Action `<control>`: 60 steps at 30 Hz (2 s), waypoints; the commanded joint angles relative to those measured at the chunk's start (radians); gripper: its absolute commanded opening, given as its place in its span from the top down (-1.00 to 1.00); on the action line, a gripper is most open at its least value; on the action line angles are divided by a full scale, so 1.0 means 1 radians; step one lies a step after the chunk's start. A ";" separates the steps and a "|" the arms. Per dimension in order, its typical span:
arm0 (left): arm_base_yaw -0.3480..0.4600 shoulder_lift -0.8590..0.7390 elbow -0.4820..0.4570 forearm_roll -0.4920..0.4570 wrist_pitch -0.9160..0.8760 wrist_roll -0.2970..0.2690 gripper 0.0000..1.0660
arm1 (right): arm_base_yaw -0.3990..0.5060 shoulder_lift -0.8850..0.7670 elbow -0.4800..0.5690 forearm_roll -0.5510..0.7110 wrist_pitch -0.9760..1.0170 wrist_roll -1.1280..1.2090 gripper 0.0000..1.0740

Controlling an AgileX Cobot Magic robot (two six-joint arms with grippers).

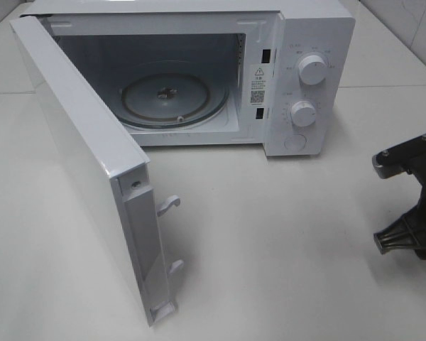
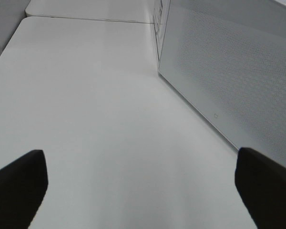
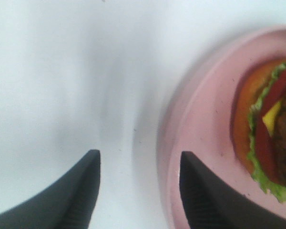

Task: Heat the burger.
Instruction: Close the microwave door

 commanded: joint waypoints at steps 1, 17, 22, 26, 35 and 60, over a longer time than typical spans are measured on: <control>0.002 -0.012 -0.001 0.002 0.001 0.002 -0.88 | -0.001 -0.094 -0.002 0.095 -0.073 -0.132 -0.05; 0.002 -0.012 -0.001 0.002 0.001 0.002 -0.88 | -0.001 -0.478 -0.002 0.563 0.044 -0.661 -0.58; 0.002 -0.012 -0.001 0.002 0.001 0.002 -0.88 | -0.001 -0.592 -0.002 0.689 0.084 -0.753 -0.52; 0.002 -0.012 -0.001 0.002 0.001 0.002 -0.88 | -0.001 -0.655 -0.002 0.735 0.116 -0.766 -0.49; 0.002 -0.012 -0.001 0.002 0.001 0.002 -0.88 | -0.002 -0.907 -0.002 0.738 0.289 -0.763 -0.47; 0.002 -0.012 -0.001 0.002 0.001 0.002 -0.88 | -0.284 -1.511 0.084 0.743 0.335 -0.830 -0.46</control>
